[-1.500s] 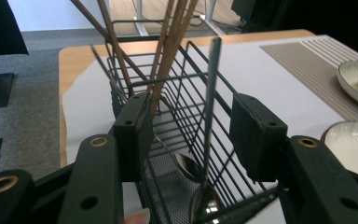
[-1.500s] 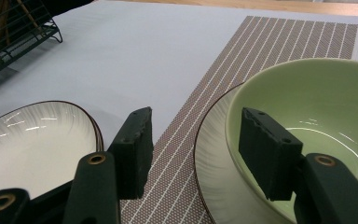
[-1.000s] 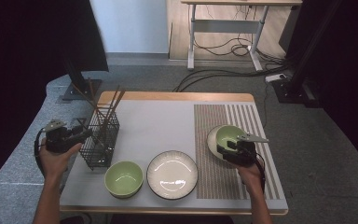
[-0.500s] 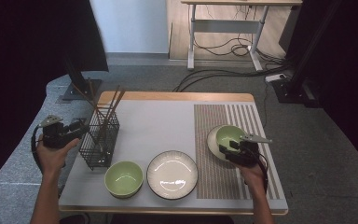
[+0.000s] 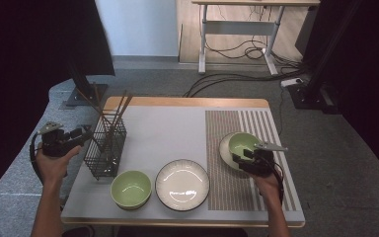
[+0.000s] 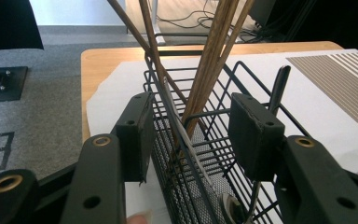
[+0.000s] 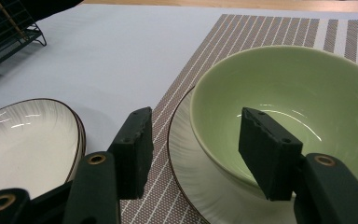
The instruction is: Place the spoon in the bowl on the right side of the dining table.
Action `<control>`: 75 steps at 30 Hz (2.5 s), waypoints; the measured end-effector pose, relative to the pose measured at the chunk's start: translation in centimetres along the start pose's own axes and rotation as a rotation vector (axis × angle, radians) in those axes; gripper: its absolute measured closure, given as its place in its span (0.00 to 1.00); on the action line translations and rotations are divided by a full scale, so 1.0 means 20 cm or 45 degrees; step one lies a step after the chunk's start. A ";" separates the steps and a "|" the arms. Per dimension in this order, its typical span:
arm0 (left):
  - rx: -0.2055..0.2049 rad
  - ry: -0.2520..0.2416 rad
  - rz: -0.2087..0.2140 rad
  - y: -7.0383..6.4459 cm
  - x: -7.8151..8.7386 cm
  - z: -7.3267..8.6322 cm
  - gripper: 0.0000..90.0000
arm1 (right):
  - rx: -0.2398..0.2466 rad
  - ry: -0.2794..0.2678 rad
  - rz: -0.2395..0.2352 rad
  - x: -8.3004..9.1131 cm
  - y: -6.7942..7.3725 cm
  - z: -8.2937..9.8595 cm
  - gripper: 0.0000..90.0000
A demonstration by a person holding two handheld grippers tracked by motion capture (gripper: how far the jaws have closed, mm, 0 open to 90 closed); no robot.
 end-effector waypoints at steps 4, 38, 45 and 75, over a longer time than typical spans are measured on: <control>0.006 0.006 -0.002 0.01 -0.01 0.00 0.57 | -0.005 -0.001 0.003 0.00 -0.01 0.00 0.50; 0.057 -0.016 0.036 0.04 -0.07 -0.04 0.96 | -0.001 -0.015 0.012 0.02 -0.01 -0.01 0.50; 0.057 -0.082 0.065 0.01 0.00 -0.06 1.00 | -0.002 -0.026 0.017 0.03 -0.01 -0.01 0.50; -0.019 -0.212 0.020 -0.07 0.26 -0.18 1.00 | 0.000 -0.035 0.007 0.03 0.00 -0.03 0.50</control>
Point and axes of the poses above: each handheld gripper's, and its own axes: x roughly backward along the jaws, z roughly out of its underside, y roughly to its left, the point moved 5 cm from there along -x, roughly forward along the jaws, and after that the axes turned 1 degree about -x, right-handed, at the moved point
